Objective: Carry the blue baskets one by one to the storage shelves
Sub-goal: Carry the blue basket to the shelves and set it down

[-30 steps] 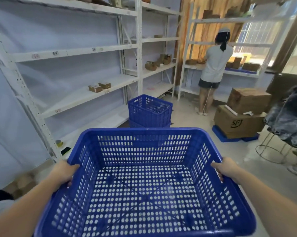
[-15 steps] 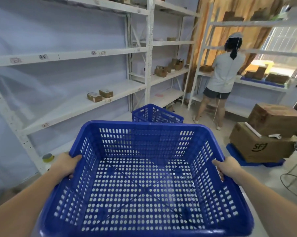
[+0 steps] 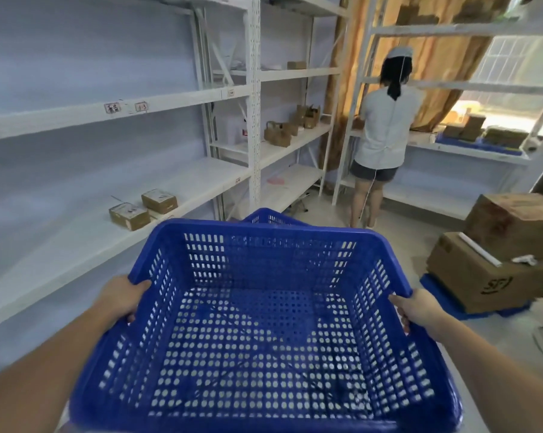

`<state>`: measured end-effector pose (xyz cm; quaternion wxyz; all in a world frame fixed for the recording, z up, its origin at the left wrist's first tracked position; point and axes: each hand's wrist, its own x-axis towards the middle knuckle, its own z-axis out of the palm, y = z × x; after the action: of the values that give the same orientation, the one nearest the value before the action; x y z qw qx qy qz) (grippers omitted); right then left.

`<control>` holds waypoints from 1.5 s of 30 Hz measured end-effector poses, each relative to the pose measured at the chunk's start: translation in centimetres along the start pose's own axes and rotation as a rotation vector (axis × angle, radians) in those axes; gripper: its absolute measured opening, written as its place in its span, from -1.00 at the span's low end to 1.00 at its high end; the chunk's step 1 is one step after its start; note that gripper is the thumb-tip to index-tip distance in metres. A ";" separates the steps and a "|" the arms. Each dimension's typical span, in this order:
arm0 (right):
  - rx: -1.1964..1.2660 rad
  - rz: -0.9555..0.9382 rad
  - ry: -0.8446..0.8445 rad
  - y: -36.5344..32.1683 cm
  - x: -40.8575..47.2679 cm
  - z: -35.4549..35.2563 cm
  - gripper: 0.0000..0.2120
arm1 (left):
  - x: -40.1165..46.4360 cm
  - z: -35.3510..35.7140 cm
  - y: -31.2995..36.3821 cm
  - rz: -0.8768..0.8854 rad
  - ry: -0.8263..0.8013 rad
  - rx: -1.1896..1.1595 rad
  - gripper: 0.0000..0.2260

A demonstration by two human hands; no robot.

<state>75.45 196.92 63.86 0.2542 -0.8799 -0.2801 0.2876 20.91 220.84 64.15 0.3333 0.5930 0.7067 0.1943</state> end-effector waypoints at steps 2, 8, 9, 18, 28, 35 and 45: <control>0.016 0.024 0.025 -2.0 2.9 0.3 -0.68 | 4.8 0.3 2.8 0.014 -0.018 0.009 -0.71; 0.087 0.092 0.081 -7.2 12.7 1.1 -0.69 | 17.9 3.4 10.7 0.105 -0.042 0.042 -0.76; 0.089 0.102 0.088 -8.1 14.7 1.4 -0.70 | 20.3 4.1 12.0 0.112 -0.053 0.045 -0.77; 0.181 0.215 0.095 -14.6 32.3 5.5 -0.63 | 40.4 10.9 23.0 0.200 -0.129 0.194 -0.76; 0.265 0.408 0.194 -19.6 44.0 10.7 -0.66 | 60.6 18.3 30.7 0.250 -0.300 0.295 -0.60; 0.267 0.530 0.316 -21.3 46.8 15.5 -0.64 | 71.8 23.6 34.3 0.336 -0.431 0.374 -0.63; 0.146 0.579 0.380 -25.7 49.8 16.3 -0.58 | 77.2 26.6 34.5 0.354 -0.486 0.389 -0.60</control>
<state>89.71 251.70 49.90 0.2719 -0.9402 0.0544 0.1980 58.27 299.95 49.99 0.3338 0.7874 0.5170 -0.0361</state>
